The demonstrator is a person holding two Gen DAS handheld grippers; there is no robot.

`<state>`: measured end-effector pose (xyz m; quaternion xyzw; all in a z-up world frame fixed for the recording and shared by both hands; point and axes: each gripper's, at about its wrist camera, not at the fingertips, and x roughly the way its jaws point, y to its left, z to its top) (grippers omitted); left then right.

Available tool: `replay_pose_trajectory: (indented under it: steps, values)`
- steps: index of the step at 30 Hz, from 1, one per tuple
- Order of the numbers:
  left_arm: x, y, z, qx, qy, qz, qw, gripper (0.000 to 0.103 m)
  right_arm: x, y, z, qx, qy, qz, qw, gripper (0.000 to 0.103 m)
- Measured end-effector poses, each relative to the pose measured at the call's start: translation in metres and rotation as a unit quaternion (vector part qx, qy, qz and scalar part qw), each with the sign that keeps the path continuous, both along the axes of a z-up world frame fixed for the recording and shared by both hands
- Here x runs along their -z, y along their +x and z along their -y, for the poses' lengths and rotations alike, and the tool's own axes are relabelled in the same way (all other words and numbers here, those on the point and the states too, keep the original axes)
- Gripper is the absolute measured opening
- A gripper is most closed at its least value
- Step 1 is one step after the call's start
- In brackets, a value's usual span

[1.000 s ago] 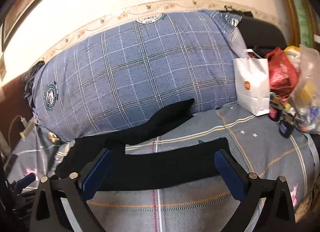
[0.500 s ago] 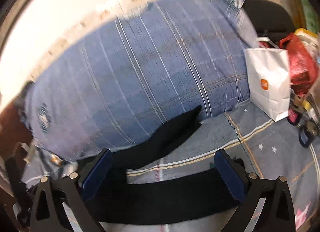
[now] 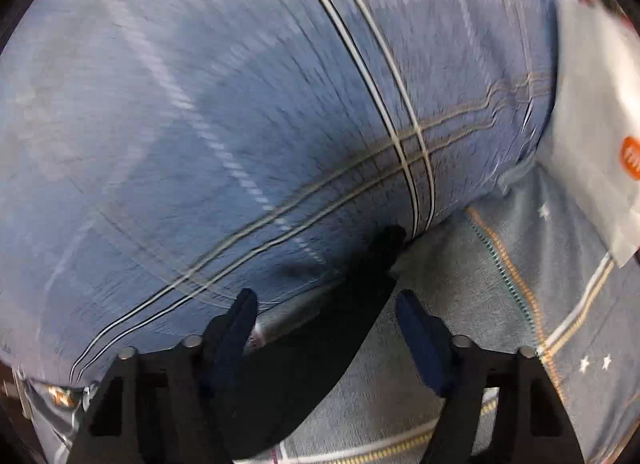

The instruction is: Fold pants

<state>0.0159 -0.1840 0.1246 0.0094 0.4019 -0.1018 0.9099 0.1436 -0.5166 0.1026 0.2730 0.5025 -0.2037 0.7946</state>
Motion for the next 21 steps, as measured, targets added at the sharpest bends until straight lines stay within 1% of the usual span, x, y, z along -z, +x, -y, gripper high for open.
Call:
replay_pose_trajectory:
  steps: [1,2,3,5,7,8,10,11,14,15,17,18,21]
  values:
    - [0.0,0.0,0.001,0.002,0.003,0.001,1.0,0.103,0.01,0.003,0.003,-0.002,0.013,-0.017,1.0,0.02]
    - [-0.001,-0.001,0.002,0.003,0.006,0.003,1.0,0.103,0.015,0.003,0.003,-0.005,0.01,-0.029,1.0,0.008]
    - [-0.002,-0.001,0.002,0.003,0.006,0.003,1.0,0.103,0.015,0.0,0.002,-0.007,0.003,-0.037,0.999,0.008]
    - [-0.004,-0.002,-0.001,0.003,-0.004,0.002,1.0,0.103,-0.002,-0.024,-0.006,-0.016,-0.019,-0.002,1.0,0.008]
    - [-0.007,-0.001,-0.006,0.001,-0.018,-0.002,0.9998,0.103,-0.024,-0.053,-0.023,-0.043,-0.046,0.033,0.997,0.008]
    - [-0.008,-0.002,-0.008,0.0,-0.024,-0.004,0.9997,0.103,-0.035,-0.076,-0.034,-0.057,-0.05,0.054,0.996,0.008]
    - [-0.009,-0.003,-0.011,0.004,-0.039,-0.008,0.9992,0.103,-0.045,-0.122,-0.052,-0.078,-0.037,0.083,0.993,0.008]
    - [-0.009,-0.004,-0.012,0.007,-0.043,-0.009,0.999,0.103,-0.045,-0.137,-0.058,-0.08,-0.028,0.092,0.992,0.008]
    - [-0.008,-0.008,-0.012,0.022,-0.06,-0.018,0.9978,0.103,-0.028,-0.188,-0.073,-0.073,-0.001,0.11,0.991,0.008]
    - [-0.007,-0.009,-0.012,0.028,-0.068,-0.024,0.997,0.103,-0.021,-0.197,-0.073,-0.064,0.005,0.11,0.992,0.008]
    - [-0.007,-0.012,-0.008,0.041,-0.079,-0.033,0.9955,0.103,-0.013,-0.199,-0.064,-0.044,0.039,0.105,0.993,0.007]
    - [-0.007,-0.013,-0.003,0.046,-0.079,-0.035,0.9952,0.103,-0.012,-0.198,-0.06,-0.04,0.06,0.11,0.991,0.007]
    - [-0.012,-0.006,0.02,0.061,-0.071,-0.052,0.9942,0.103,-0.017,-0.201,-0.049,-0.028,0.084,0.131,0.987,0.007]
